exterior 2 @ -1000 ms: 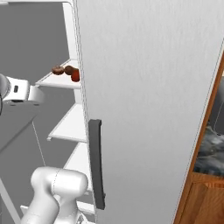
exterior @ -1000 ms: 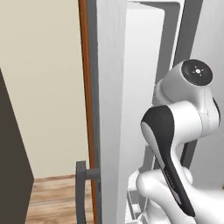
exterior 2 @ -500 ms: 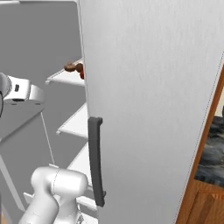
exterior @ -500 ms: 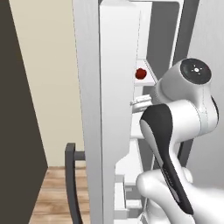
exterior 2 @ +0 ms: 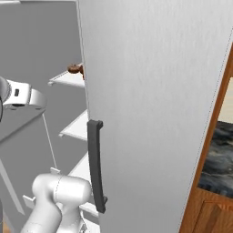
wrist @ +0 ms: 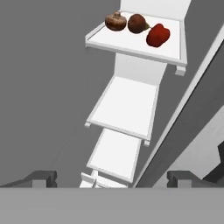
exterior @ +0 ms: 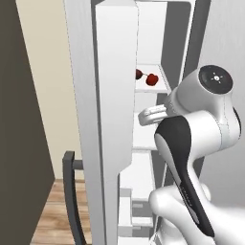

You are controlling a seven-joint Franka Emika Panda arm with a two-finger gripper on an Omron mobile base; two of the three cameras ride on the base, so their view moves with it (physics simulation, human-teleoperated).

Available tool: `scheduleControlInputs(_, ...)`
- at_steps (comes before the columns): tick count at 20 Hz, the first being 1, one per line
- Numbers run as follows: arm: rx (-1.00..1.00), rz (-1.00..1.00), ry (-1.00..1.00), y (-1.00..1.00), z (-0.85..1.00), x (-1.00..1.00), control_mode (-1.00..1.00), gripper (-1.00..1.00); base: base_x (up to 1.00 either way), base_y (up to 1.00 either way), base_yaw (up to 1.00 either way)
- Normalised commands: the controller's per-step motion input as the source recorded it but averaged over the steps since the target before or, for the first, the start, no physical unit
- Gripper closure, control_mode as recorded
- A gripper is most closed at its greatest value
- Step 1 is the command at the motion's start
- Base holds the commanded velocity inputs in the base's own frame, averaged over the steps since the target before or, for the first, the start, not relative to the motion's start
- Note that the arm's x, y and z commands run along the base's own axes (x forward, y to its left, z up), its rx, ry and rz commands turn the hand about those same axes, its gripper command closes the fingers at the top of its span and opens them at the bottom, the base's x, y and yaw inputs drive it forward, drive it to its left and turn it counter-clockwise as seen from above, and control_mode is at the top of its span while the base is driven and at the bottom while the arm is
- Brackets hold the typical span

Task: Take the pear, bell pepper, and mushroom from the freezer and place them in the bowl on the counter.

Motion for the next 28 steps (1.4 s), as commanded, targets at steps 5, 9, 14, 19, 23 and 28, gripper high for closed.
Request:
scheduleControlInputs(5, 0.0, 0.0, 0.0, 0.0, 0.0, 0.0, 1.0, -1.0, 0.98, 0.05, 0.3)
scheduleControlInputs(9, 0.0, 0.0, 0.0, 0.0, 0.0, 0.0, 1.0, -1.0, 0.76, 0.0, 0.38)
scheduleControlInputs(14, 0.0, 0.0, 0.0, 0.0, 0.0, 0.0, 1.0, -1.0, 0.64, 0.0, 0.32)
scheduleControlInputs(19, 0.0, 0.0, 0.0, 0.0, 0.0, 0.0, 1.0, -1.0, 0.41, 0.03, 0.15)
scheduleControlInputs(23, -0.07, 0.08, -0.01, 0.15, 0.61, 0.09, -1.0, -1.0, 0.0, 0.0, 0.0)
scheduleControlInputs(28, -0.06, 0.15, 0.0, -0.06, 0.62, 0.01, -1.0, -1.0, 0.0, 0.0, 0.0)
